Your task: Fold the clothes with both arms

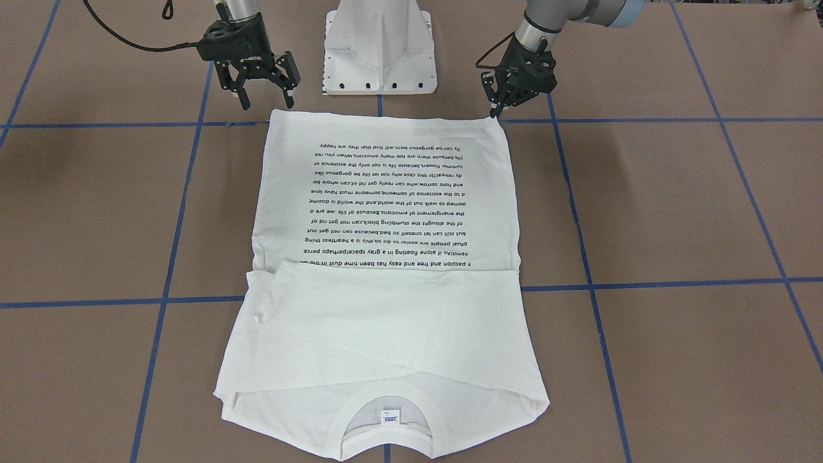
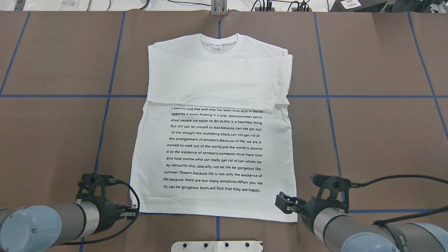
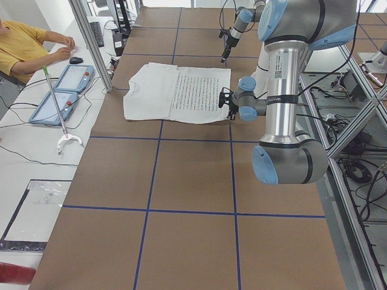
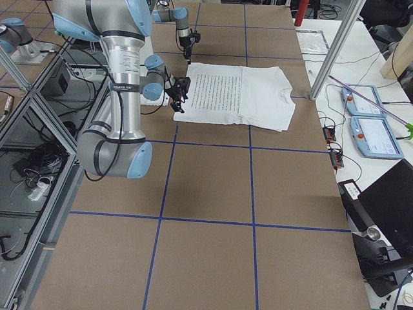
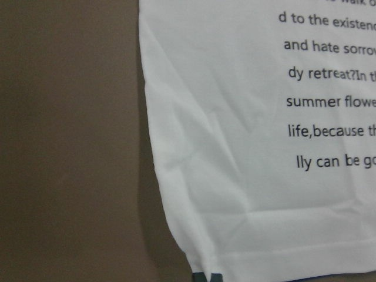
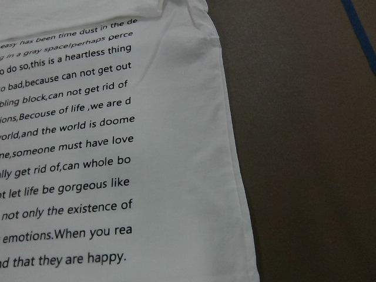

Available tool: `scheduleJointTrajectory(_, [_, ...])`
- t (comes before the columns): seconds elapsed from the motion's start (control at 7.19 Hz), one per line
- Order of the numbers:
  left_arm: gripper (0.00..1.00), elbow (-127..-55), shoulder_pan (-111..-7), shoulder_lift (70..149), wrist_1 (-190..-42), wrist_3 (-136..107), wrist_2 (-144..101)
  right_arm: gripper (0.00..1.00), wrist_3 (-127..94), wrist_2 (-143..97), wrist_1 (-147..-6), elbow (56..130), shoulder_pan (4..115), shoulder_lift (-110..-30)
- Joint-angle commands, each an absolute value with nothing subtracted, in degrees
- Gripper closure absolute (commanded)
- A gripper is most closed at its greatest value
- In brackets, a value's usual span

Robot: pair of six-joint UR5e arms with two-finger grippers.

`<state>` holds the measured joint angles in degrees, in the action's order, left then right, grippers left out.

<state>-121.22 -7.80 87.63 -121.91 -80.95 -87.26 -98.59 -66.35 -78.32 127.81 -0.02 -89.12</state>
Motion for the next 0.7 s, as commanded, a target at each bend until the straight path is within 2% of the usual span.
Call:
scheduleJointTrajectory(0.0, [1.00, -124.45, -8.17, 87.36, -121.90, -80.77, -89.20, 0.38, -102.91, -60.24, -78.31, 125.61, -4.73, -89.03])
scheduleJointTrajectory(0.42, [1.00, -125.59, -8.17, 87.62, -121.90, -80.86, -89.21, 0.44, -102.83, -58.72, -78.49, 121.57, -5.80, -88.59])
scheduleJointTrajectory(0.56, [1.00, -125.51, -8.17, 87.54, -121.90, -80.95, -89.21, 0.51, -102.66, -58.71, -78.92, 121.29, -5.89, -88.59])
